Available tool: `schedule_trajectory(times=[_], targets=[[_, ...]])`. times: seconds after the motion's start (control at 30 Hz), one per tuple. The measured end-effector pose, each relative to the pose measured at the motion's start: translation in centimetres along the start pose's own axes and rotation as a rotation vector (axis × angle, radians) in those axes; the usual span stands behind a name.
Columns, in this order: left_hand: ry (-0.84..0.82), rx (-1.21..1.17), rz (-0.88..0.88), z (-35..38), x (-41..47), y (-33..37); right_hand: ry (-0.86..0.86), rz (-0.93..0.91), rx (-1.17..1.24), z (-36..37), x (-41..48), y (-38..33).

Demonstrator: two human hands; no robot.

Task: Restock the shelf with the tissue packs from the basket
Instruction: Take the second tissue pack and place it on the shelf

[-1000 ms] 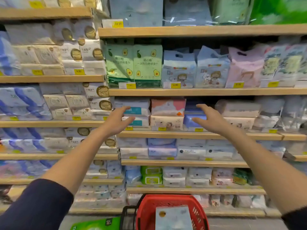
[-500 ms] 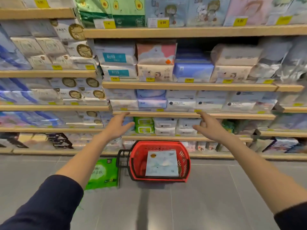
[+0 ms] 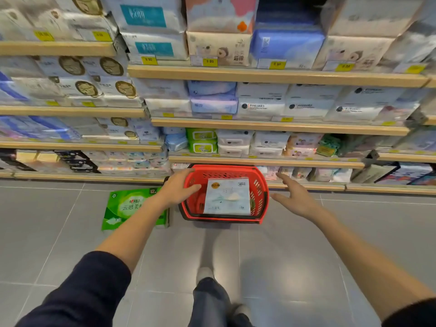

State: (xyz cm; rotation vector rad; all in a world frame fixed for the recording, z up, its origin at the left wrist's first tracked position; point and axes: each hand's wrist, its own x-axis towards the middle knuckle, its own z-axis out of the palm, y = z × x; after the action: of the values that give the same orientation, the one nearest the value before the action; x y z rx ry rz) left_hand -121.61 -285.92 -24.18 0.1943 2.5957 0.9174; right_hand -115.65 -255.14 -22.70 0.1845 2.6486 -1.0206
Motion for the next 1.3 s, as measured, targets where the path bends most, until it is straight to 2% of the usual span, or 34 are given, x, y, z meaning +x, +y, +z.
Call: schedule_trajectory(times=[0.17, 0.37, 0.57, 0.73, 0.97, 1.2, 1.3], targets=[[-0.096, 0.007, -0.028, 0.9, 5.6, -3.8, -0.03, 0.123, 0.086, 2.7, 4.0, 1.2], [-0.208, -0.019, -0.038, 2.8, 12.5, -7.5, -0.091, 0.225, 0.047, 6.2, 11.0, 1.8], [-0.278, 0.0, -0.103, 7.1, 18.4, -13.7, -0.173, 0.283, 0.015, 11.7, 17.6, 5.3], [-0.331, -0.045, -0.17, 13.5, 22.9, -18.9, -0.258, 0.308, 0.01, 18.0, 22.9, 11.5], [-0.355, -0.114, -0.244, 24.6, 29.6, -27.6, -0.259, 0.3, -0.021, 26.4, 30.3, 20.0], [-0.385, -0.157, -0.203, 32.5, 36.7, -34.4, -0.214, 0.276, 0.006, 31.4, 37.3, 29.2], [-0.377, -0.282, -0.171, 34.8, 38.3, -35.0, -0.249, 0.209, 0.139, 32.8, 39.2, 32.1]])
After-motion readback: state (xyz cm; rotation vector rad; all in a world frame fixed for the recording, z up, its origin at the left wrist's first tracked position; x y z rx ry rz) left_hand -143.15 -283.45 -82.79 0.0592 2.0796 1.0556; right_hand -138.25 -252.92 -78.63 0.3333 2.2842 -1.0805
